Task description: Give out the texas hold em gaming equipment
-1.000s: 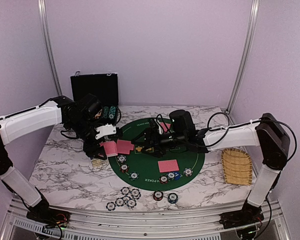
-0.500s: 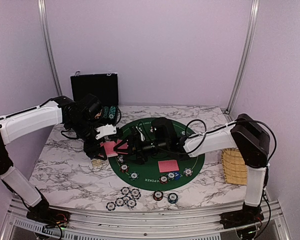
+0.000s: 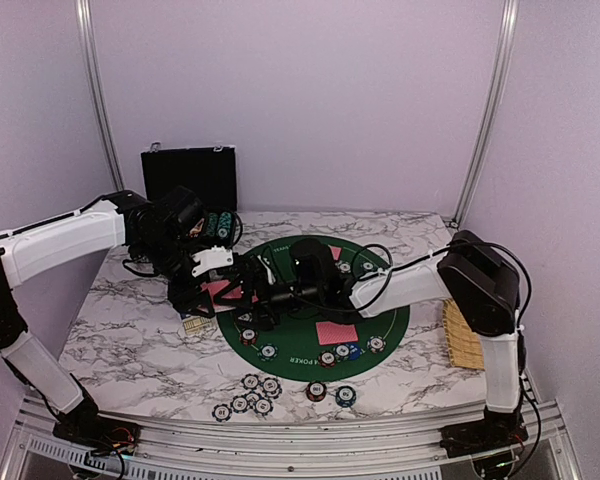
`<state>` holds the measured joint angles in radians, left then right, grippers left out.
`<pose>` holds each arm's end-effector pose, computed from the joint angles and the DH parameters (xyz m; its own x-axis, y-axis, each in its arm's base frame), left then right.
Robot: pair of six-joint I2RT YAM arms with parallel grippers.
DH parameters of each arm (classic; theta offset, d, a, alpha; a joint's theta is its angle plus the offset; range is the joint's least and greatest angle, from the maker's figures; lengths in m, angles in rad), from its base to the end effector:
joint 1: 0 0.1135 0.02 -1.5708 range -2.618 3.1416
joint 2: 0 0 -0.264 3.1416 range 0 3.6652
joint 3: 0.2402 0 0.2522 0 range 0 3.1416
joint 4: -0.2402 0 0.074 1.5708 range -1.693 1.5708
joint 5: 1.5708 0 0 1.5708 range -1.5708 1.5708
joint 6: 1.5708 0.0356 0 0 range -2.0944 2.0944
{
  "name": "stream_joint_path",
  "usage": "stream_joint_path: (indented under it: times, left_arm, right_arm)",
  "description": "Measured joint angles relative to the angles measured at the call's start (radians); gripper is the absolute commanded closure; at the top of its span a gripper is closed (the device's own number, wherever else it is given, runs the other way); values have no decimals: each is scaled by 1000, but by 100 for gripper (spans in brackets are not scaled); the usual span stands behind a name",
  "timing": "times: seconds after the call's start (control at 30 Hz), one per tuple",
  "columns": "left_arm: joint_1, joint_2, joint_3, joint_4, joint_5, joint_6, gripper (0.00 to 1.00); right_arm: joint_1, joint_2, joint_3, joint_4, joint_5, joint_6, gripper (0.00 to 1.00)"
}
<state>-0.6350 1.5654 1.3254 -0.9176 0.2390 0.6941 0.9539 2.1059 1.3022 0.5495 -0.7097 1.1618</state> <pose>0.2481 -0.1933 0.2781 -0.1491 0.8819 -0.4473 0.9735 0.2103 0.0902 0.2504 0.3932 0.1805 -0.9603 -0.1509 -0.2346 -0.2577 0.1581 0.9532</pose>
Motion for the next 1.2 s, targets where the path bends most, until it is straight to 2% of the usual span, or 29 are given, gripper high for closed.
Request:
stream_joint_path:
  times: [0.6,0.9,1.2]
  left_arm:
    - [-2,13,8,-9,15,1,97]
    - [-2,13,8,-9,15,1,98]
    - [-3,14,6,-5,14,1,98]
  right_arm:
    - [23,195,237,25,-4,63,5]
    - [16,205,216,41,9,86,16]
    - [-17,145,114,84,23,74,22]
